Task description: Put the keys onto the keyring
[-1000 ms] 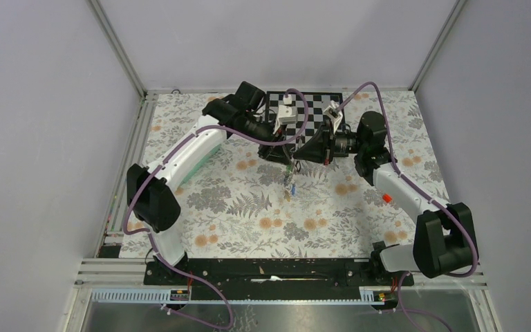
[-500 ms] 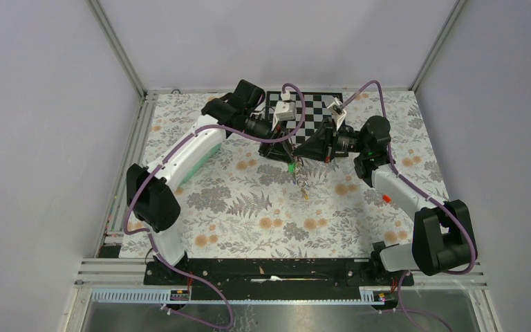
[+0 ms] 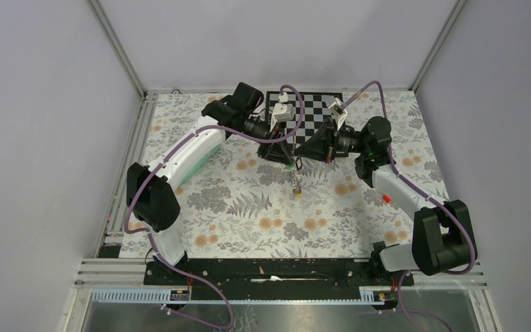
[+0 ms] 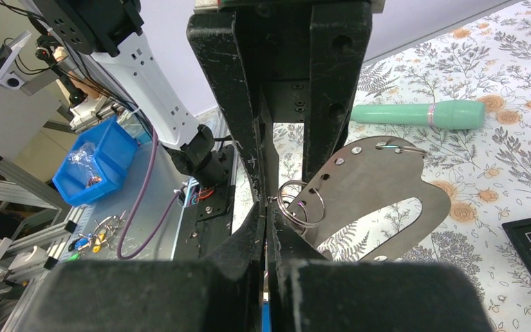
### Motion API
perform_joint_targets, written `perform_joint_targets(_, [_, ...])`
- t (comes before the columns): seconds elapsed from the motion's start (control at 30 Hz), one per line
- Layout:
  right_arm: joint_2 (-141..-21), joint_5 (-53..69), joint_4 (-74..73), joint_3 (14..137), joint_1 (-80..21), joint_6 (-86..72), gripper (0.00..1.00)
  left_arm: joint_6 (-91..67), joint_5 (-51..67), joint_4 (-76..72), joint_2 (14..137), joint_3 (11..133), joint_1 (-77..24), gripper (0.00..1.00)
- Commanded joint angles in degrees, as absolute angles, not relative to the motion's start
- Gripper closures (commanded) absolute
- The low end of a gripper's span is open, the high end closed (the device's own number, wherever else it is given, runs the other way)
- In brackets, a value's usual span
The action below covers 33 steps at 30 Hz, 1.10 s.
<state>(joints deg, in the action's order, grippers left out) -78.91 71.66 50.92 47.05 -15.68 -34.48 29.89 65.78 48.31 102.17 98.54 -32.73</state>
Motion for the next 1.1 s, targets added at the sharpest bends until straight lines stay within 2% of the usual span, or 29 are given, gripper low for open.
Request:
perform_joint_targets(0.0, [-78.28,72.32,55.60,47.56,-15.38,-35.81,1.00,31.29,67.41,46.36,100.37,98.09,-32.34,0.71])
perform_joint_targets(0.3, [-77.98,72.67,55.72,47.32,-14.90,-35.95,1.00,31.55,65.72,46.37,99.76,97.82,-32.21,0.68])
perform_joint_targets(0.63, [-78.14,72.38,57.28,47.13,-14.77,-37.00,1.00,30.45,67.55,46.34,102.31,99.73,-32.15,0.88])
perform_joint_targets(0.7, [-78.25,72.26,57.90,46.95,-14.77,-37.34,1.00,30.12,68.07,46.40,102.87,100.29,-32.17,0.90])
perform_joint_targets(0.83, [-78.32,72.09,58.40,46.55,-14.77,-37.46,1.00,29.69,68.99,46.41,103.82,101.37,-32.25,0.89])
perform_joint_targets(1.07, [-78.49,71.54,58.71,45.63,-14.77,-36.96,1.00,28.75,69.92,46.41,104.98,102.85,-32.85,0.83])
